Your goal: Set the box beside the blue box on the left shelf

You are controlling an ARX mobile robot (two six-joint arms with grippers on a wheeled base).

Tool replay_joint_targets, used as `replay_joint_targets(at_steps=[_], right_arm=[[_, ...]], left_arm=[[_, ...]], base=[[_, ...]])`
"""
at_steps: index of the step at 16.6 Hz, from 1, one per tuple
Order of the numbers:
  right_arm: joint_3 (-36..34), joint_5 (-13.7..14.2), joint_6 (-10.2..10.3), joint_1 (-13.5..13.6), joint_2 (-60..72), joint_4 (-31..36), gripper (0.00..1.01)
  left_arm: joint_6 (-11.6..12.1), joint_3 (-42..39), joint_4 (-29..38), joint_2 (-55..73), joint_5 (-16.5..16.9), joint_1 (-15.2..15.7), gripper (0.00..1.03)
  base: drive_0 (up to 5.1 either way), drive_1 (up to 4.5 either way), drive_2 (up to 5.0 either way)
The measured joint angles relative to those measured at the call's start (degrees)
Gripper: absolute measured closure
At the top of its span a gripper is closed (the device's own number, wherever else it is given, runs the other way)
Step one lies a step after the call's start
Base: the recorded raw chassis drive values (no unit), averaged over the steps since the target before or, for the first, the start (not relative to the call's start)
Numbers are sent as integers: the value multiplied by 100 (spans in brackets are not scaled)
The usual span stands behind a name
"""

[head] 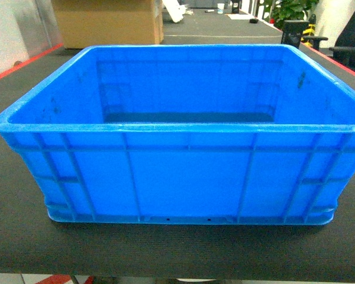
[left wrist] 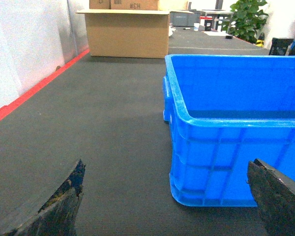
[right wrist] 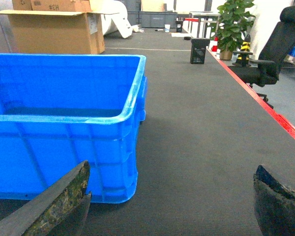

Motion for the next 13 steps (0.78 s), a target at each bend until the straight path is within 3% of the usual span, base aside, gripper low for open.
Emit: replay_joint_targets(at_steps=[13], right_arm=[[0,-2,-2,0,0,0,3]], left_arm=[[0,0,0,0,0,0,5]], base=[[0,0,0]])
